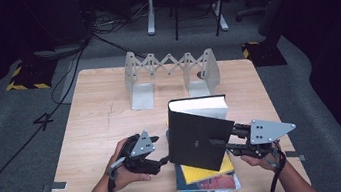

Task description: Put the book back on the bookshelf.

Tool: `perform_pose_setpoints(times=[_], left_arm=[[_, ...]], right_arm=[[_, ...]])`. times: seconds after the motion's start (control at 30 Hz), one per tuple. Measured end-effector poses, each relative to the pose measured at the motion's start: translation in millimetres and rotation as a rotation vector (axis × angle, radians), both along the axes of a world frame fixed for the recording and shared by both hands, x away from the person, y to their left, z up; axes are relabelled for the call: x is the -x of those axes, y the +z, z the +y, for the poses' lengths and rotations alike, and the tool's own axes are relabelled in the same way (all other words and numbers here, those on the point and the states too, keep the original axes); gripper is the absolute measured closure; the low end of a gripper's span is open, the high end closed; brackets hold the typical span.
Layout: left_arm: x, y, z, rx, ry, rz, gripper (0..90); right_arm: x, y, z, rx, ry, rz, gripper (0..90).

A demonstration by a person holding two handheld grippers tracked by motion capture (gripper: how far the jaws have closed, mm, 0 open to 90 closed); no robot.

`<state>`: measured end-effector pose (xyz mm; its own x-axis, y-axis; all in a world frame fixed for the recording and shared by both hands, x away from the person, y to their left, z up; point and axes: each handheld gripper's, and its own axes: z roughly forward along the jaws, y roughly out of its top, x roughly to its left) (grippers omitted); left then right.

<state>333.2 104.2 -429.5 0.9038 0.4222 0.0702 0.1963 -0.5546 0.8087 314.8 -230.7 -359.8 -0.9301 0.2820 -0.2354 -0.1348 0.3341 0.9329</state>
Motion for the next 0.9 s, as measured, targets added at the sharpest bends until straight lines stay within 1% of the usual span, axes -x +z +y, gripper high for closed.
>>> perform_pose_setpoints(times=[0.03,0.1,0.17,0.3,0.4,0.47,0.5,0.53,0.6,0.63,0.67,0.77,0.83,0.9], left_arm=[[-0.3,-1.6,-3.7,0.005,-0.004,0.002,28.0],[-1.9,-3.0,-9.7,0.026,-0.033,0.009,27.9],[-3.0,-2.7,-17.2,0.033,-0.064,0.007,27.9],[-3.5,0.0,-26.2,0.063,-0.089,0.000,28.1],[-3.4,4.3,-31.7,0.099,-0.099,-0.012,28.5],[-4.1,8.4,-35.6,0.105,-0.099,-0.023,27.4],[-4.8,10.2,-36.5,0.120,-0.101,-0.023,27.1],[-6.0,12.1,-37.1,0.147,-0.098,-0.013,27.0],[-8.4,15.1,-37.2,0.170,-0.106,-0.012,27.2],[-8.9,18.0,-37.0,0.184,-0.107,-0.019,27.5],[-9.5,20.8,-36.7,0.197,-0.107,-0.025,27.9],[-10.3,30.0,-35.8,0.225,-0.110,-0.045,28.8],[-11.3,37.1,-35.0,0.247,-0.117,-0.052,29.3],[-13.2,45.2,-34.8,0.257,-0.134,-0.051,30.2]], right_arm=[[0.7,-0.4,-0.3,0.002,0.000,0.000,72.7],[1.0,-1.7,-1.3,0.003,-0.003,0.000,72.4],[1.2,-3.4,-3.4,0.002,-0.003,0.005,72.2],[4.1,-4.9,-4.7,-0.004,-0.005,-0.002,72.1],[5.1,-5.5,-5.3,-0.007,-0.018,-0.003,71.4],[5.1,-6.2,-6.8,-0.010,-0.030,-0.001,70.1],[5.4,-6.6,-7.6,-0.010,-0.034,0.000,69.7],[5.4,-7.2,-8.8,-0.010,-0.042,-0.004,69.1],[6.1,-8.9,-11.7,-0.005,-0.059,-0.008,68.7],[6.9,-9.6,-12.8,-0.005,-0.066,-0.005,68.5],[7.4,-10.5,-15.1,0.002,-0.081,-0.016,68.7],[9.1,-13.0,-21.3,-0.001,-0.100,-0.010,68.9],[10.1,-14.3,-24.4,-0.004,-0.108,-0.008,68.1],[11.3,-15.0,-26.5,-0.018,-0.120,0.003,67.1]])
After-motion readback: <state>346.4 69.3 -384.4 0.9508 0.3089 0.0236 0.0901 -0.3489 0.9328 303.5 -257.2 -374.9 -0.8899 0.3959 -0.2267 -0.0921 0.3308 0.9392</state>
